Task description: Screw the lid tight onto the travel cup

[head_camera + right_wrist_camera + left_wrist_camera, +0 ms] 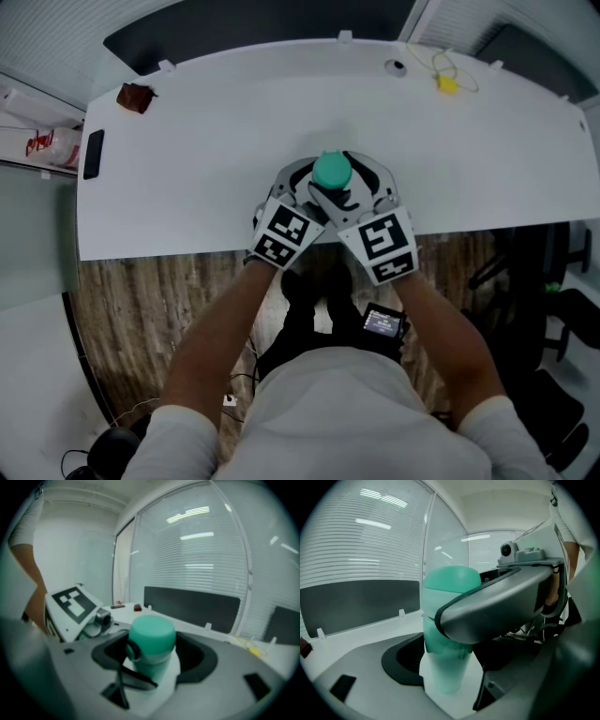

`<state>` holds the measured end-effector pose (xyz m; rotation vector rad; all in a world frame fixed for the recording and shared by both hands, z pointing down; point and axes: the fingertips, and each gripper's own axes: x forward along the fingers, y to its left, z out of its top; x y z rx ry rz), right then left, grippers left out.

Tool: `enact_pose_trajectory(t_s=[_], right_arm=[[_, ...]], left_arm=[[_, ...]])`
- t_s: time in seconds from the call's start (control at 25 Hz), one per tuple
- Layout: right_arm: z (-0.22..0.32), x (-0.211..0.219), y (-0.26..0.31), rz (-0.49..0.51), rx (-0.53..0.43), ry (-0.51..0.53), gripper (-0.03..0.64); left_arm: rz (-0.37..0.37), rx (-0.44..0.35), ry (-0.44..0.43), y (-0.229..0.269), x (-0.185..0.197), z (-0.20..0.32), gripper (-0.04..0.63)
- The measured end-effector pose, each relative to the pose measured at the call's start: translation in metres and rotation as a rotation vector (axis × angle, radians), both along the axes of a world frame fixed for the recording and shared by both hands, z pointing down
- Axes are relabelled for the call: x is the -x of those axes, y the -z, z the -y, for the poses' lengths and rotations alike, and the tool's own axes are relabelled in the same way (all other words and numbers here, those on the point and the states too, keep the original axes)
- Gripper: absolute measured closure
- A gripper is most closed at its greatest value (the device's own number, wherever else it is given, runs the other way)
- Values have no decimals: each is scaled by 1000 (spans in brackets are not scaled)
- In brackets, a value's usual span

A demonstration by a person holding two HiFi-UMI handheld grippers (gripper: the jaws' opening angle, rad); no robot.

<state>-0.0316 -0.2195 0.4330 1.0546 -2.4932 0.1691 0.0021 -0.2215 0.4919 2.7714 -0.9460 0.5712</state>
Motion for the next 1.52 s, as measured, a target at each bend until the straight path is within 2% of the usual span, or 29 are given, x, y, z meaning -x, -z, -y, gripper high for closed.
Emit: enact_pose_trajectory(t_s=[1.2, 1.52], right_arm=[[4, 0, 5, -18, -20, 13, 307], [4, 0, 32, 42, -39, 6, 307]], left_arm=[[-37, 9, 40, 11, 14, -5, 268], [-69, -3, 18, 28, 19, -13, 268]])
